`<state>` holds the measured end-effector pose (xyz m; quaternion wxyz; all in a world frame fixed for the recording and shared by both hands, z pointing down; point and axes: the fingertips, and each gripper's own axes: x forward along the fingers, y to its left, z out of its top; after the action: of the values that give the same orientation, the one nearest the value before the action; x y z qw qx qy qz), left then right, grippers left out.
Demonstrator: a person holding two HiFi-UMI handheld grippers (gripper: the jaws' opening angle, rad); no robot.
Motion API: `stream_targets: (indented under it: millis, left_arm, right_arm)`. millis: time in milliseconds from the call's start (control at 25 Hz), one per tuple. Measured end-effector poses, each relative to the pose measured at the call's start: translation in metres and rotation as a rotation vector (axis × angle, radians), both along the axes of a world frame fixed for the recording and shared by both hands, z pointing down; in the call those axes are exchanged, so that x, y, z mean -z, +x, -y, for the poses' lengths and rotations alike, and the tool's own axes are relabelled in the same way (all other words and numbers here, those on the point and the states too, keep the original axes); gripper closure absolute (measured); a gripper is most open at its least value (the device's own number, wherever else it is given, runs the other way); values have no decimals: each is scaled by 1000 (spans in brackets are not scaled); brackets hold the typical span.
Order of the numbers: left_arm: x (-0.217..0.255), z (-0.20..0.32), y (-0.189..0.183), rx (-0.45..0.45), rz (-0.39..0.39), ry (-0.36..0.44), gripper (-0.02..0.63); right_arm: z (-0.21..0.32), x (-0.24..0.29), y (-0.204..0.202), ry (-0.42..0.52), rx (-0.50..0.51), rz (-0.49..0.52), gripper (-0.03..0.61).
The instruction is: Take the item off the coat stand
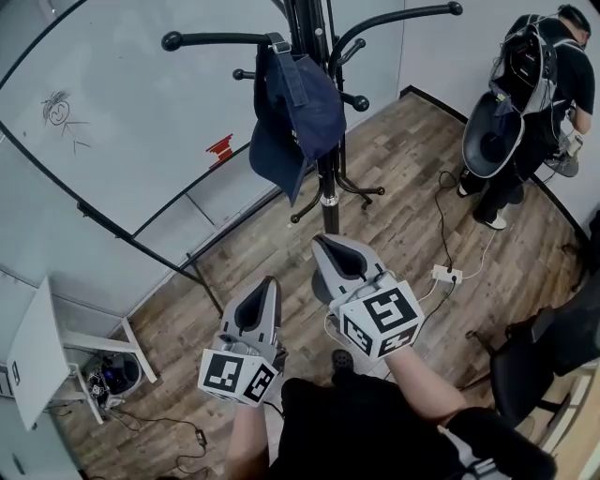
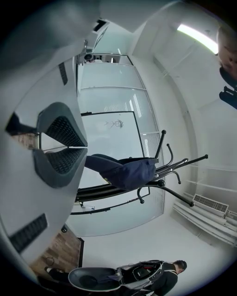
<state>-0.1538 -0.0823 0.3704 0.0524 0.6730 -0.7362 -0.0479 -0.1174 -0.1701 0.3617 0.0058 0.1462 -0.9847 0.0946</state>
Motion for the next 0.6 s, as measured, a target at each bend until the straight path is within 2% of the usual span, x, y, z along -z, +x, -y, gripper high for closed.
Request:
stream_targets:
  millis: [160,440,600]
  left_arm:
    - [1,9,-10,-38,0,-3,598]
    - [4,19,-36,-160,8,-18,598]
    - [8,25,-48,-245,26,-16,598]
  right_arm:
    - [13,1,-7,-22,-46,-4,546]
    - [24,4,-23,-47,-180,-9,541]
    - [27,7,-34,-59,-248,-6,490]
